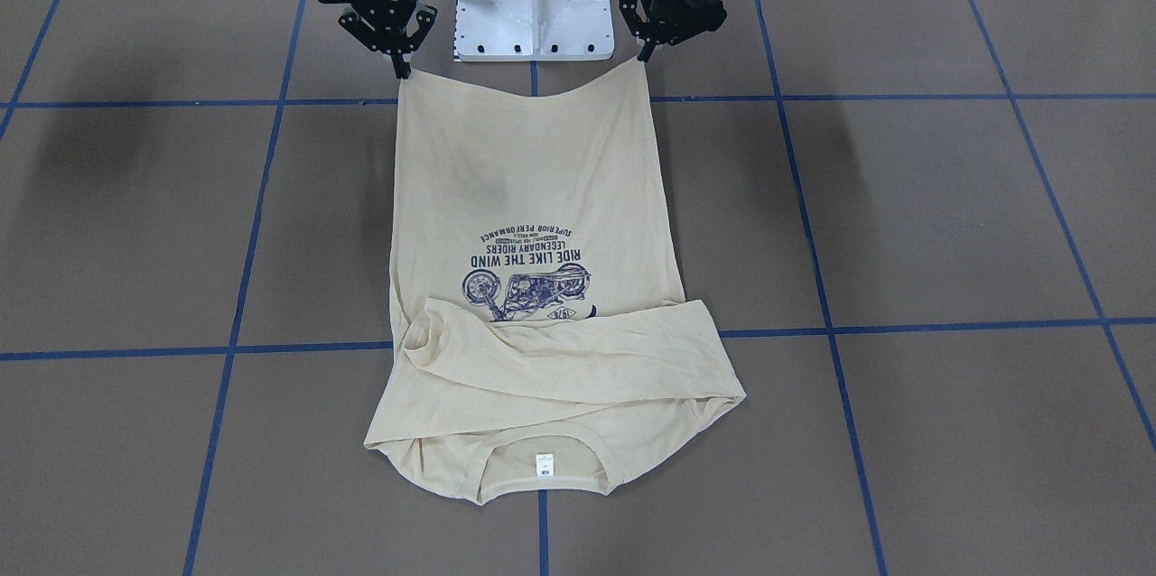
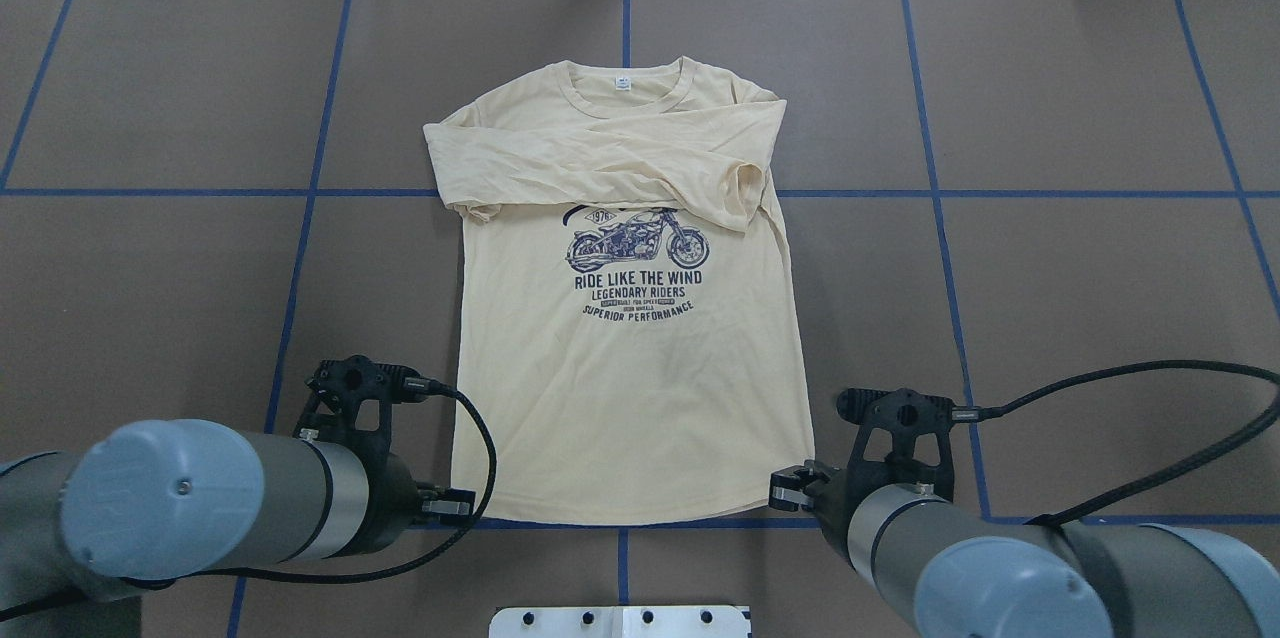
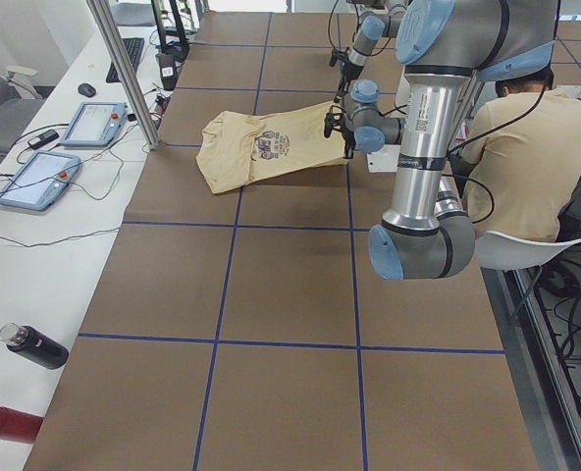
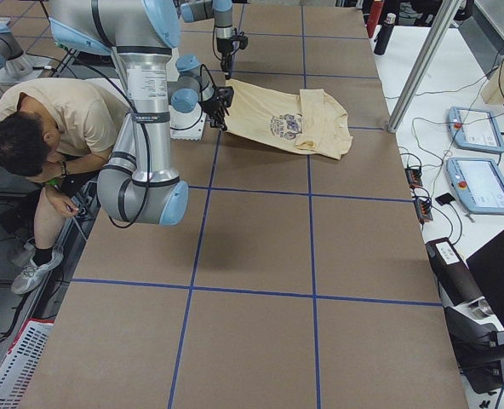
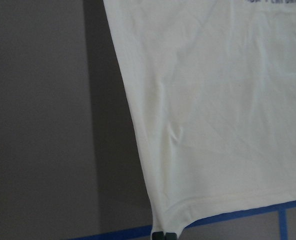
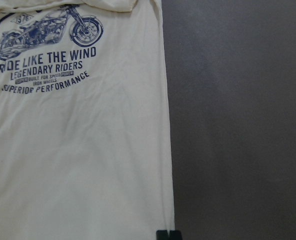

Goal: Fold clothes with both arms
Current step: 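Lift the hem with both grippers and fold it toward the collar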

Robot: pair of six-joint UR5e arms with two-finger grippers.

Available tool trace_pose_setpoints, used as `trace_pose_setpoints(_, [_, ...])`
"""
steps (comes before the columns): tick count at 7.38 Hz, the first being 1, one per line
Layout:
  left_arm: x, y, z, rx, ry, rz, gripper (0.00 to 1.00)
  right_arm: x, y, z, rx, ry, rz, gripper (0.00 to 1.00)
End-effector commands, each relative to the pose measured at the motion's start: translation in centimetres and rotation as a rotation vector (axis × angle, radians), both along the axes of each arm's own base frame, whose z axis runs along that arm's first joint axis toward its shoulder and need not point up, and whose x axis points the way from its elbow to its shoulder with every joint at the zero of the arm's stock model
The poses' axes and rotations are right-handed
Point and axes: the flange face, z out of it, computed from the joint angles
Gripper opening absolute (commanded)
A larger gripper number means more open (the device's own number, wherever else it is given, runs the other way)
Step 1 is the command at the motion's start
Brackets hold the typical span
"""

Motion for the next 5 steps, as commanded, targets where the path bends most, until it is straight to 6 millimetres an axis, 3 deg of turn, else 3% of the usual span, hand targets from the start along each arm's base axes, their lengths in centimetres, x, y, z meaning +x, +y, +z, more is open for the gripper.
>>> trace_pose_setpoints(1, [-9.1,2.5,-5.8,-0.001,0.075,0.099,0.00,8.7,4.4,-5.6,-0.058,-0.062,-0.159,0.00])
trace_pose_setpoints(2, [-12.1,3.8,-7.4,-0.009,0.126,0.123,0.00,10.8,6.6,-6.9,-0.062,-0.097,-0.232,0.00])
trace_pose_setpoints(3, [-13.3,4.5,-8.1,-0.004,0.147,0.136,0.00,10.8,7.5,-7.7,-0.063,-0.124,-0.263,0.00])
trace_pose_setpoints(5, [-10.9,3.3,-6.9,-0.013,0.093,0.109,0.00,10.3,4.4,-6.8,-0.051,-0.080,-0.165,0.00])
